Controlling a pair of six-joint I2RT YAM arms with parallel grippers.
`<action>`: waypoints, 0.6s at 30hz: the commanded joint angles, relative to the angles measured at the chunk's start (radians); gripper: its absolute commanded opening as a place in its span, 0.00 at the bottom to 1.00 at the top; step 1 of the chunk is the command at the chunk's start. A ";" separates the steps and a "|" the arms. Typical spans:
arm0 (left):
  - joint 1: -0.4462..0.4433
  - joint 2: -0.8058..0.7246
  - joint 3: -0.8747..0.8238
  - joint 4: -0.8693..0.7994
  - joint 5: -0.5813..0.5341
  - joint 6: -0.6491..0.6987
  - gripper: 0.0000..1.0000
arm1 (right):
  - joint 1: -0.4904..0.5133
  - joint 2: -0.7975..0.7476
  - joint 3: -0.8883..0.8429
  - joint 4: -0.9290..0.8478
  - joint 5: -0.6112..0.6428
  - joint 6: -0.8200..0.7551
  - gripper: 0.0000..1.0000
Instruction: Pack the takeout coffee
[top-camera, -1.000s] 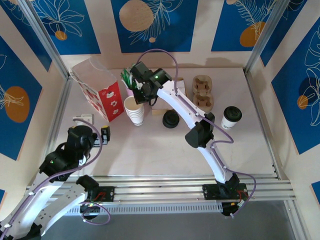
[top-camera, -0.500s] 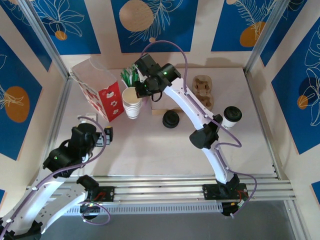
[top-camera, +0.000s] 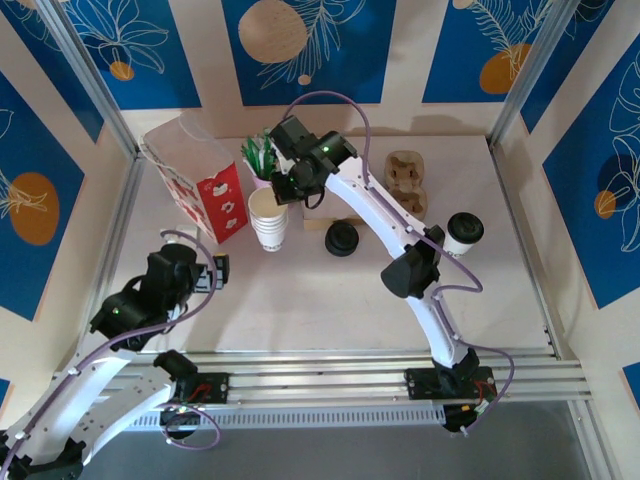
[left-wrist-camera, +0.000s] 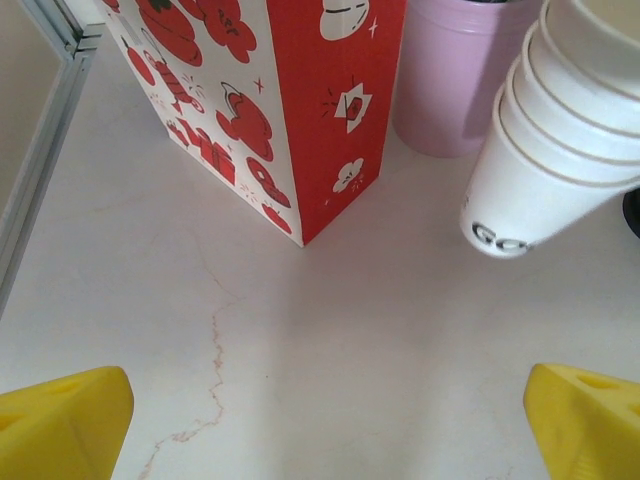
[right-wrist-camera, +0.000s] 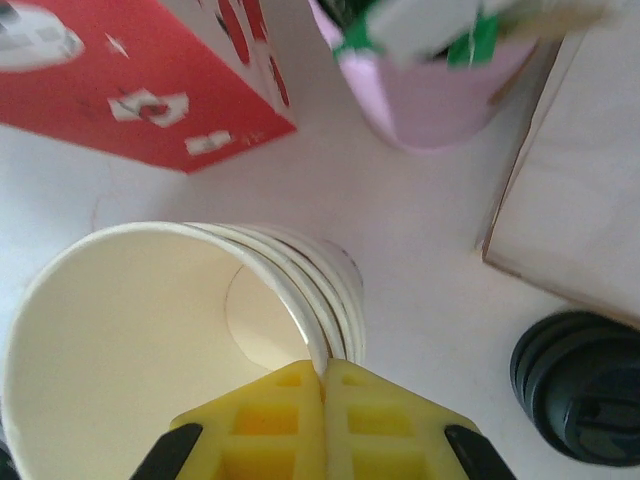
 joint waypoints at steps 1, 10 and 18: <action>0.005 0.012 0.028 -0.014 0.030 0.007 1.00 | -0.016 -0.004 0.081 -0.050 -0.091 0.041 0.00; 0.007 0.064 0.064 0.047 0.297 -0.283 1.00 | -0.033 -0.108 -0.174 0.103 -0.118 0.020 0.00; 0.026 0.095 -0.082 0.340 0.464 -0.573 0.97 | -0.037 -0.145 -0.235 0.134 -0.127 0.036 0.00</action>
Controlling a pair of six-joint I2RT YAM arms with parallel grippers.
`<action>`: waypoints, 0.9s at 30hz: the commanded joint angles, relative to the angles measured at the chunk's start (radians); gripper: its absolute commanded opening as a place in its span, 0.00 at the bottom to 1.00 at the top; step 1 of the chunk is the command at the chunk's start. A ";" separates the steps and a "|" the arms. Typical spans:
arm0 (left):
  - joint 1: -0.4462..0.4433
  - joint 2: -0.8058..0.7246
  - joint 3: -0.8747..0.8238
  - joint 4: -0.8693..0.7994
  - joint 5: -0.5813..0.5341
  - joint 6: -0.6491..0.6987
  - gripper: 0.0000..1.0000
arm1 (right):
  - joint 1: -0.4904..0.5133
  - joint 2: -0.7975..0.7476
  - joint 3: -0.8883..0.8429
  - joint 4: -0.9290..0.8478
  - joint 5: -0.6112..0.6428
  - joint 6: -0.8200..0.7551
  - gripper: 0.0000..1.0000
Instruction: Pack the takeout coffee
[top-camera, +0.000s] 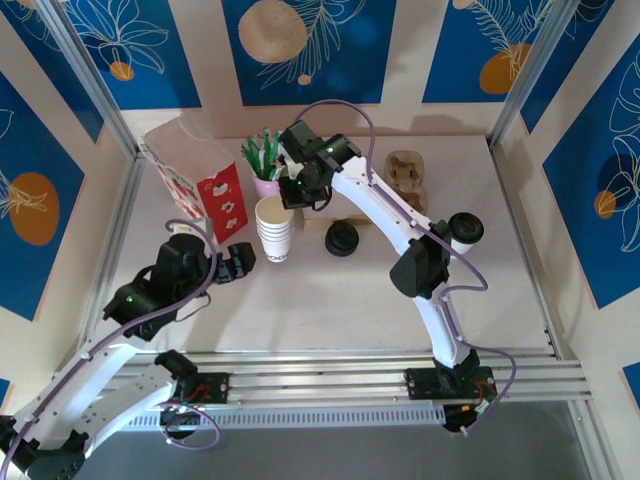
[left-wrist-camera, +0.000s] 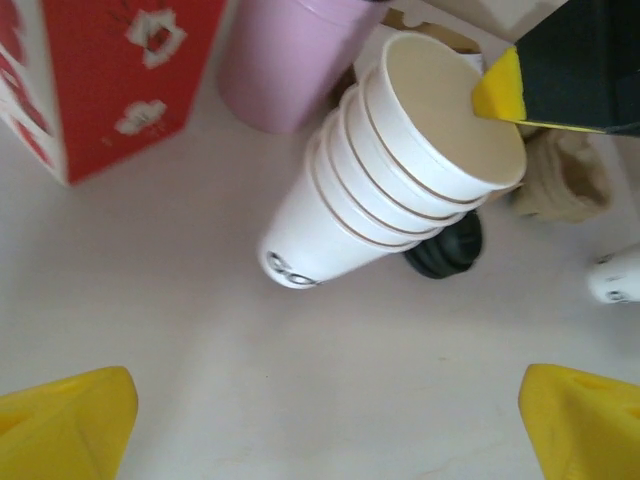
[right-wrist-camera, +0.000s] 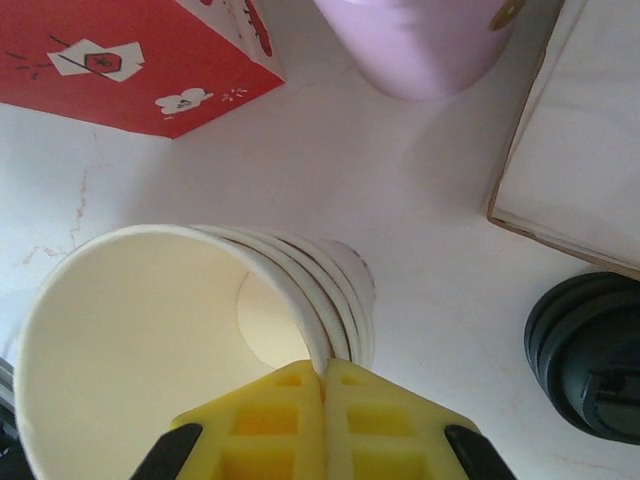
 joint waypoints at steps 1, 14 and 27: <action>0.022 0.015 -0.069 0.193 0.119 -0.185 0.97 | -0.001 -0.080 -0.047 0.055 -0.050 0.023 0.00; 0.089 -0.025 -0.244 0.485 0.121 -0.421 0.88 | 0.008 -0.103 -0.084 0.077 -0.051 0.036 0.00; 0.124 0.067 -0.337 0.716 0.163 -0.539 0.85 | 0.011 -0.140 -0.145 0.120 -0.069 0.060 0.00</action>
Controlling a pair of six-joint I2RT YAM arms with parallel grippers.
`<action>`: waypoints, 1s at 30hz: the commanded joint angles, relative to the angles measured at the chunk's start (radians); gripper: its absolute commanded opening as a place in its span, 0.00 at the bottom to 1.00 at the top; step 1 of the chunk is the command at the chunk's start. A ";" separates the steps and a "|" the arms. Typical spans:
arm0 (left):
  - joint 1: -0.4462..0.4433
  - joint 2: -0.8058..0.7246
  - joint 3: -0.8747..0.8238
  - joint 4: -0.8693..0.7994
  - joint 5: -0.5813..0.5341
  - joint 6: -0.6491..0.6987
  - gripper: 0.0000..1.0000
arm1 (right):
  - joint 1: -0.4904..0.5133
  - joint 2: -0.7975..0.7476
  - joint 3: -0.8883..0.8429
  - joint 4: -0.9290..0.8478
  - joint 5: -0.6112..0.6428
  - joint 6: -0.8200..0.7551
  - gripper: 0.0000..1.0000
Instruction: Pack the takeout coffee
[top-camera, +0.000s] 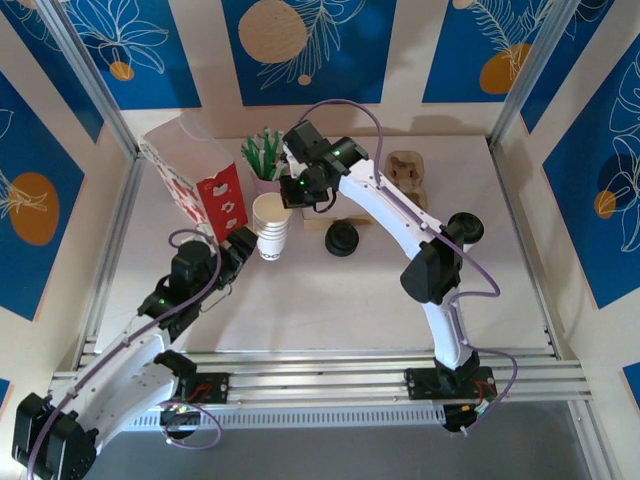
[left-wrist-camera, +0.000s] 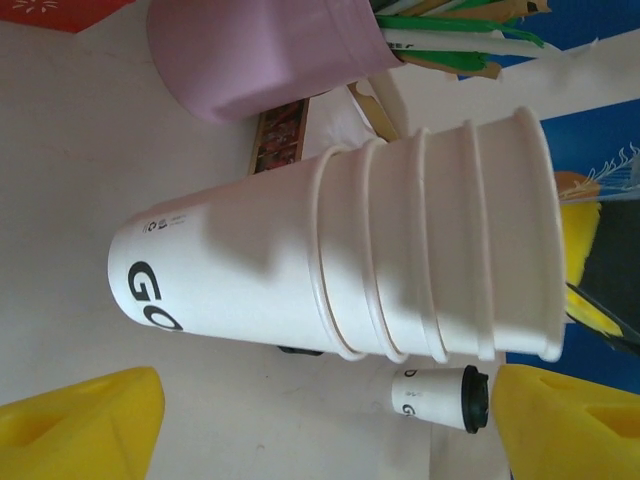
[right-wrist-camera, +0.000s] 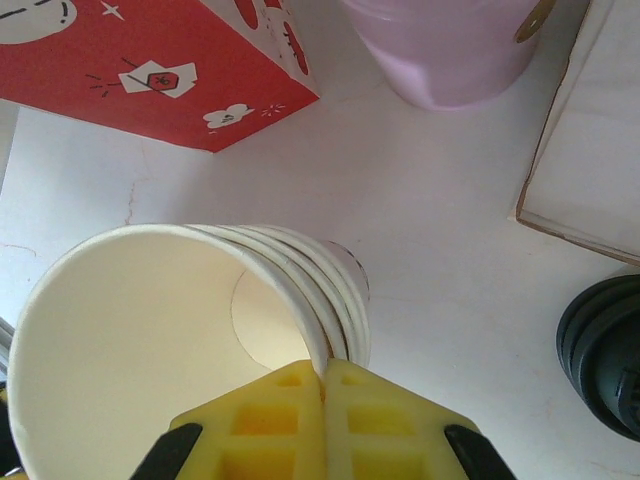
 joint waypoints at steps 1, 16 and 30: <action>0.018 0.014 -0.014 0.109 0.019 -0.041 0.85 | 0.008 -0.048 -0.024 0.027 -0.042 0.021 0.00; 0.053 0.077 -0.083 0.282 0.050 -0.104 0.84 | 0.021 -0.046 -0.038 0.044 -0.058 0.035 0.00; 0.064 0.078 -0.137 0.402 0.055 -0.118 0.83 | 0.031 -0.037 -0.048 0.044 -0.056 0.037 0.00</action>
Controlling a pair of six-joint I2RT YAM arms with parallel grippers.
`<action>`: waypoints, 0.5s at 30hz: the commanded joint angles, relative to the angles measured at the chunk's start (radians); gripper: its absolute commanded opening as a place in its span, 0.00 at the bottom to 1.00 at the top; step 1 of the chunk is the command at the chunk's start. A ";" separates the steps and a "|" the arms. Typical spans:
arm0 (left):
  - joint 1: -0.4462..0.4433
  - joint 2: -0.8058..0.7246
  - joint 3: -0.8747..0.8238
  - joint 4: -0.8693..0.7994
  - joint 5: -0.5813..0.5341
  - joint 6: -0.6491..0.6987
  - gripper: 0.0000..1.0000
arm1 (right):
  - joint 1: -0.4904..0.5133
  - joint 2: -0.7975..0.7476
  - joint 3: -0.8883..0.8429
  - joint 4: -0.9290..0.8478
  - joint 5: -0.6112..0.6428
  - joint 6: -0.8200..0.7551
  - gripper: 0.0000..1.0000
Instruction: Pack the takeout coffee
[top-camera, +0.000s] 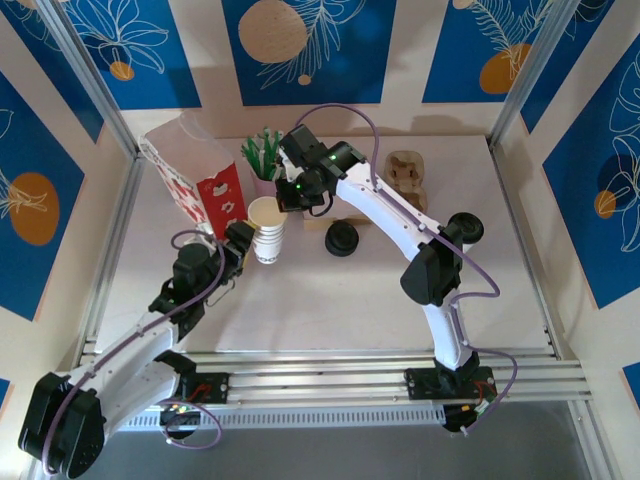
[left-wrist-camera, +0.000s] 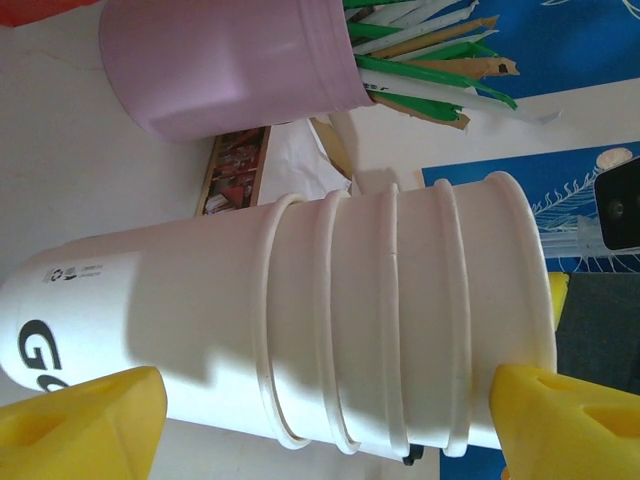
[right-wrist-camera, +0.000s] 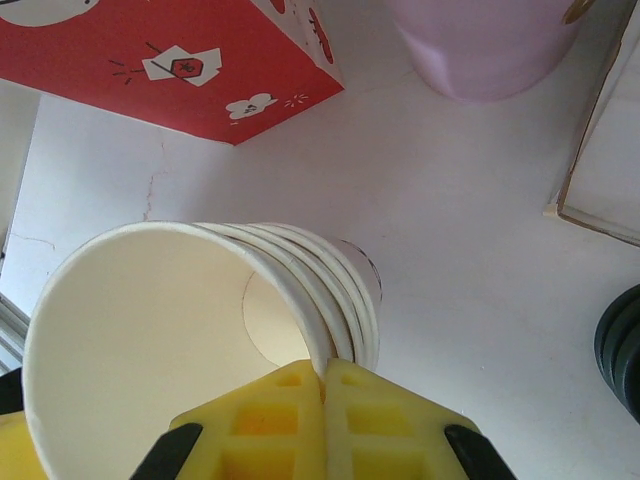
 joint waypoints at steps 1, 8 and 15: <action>0.014 -0.014 -0.021 0.062 0.012 -0.009 0.83 | 0.011 -0.030 -0.011 0.005 -0.036 0.014 0.00; 0.015 0.036 -0.038 0.105 0.041 -0.016 0.75 | 0.013 -0.028 -0.011 0.019 -0.058 0.029 0.00; 0.015 0.057 -0.070 0.130 0.053 -0.006 0.68 | 0.015 -0.027 0.000 0.014 -0.044 0.038 0.00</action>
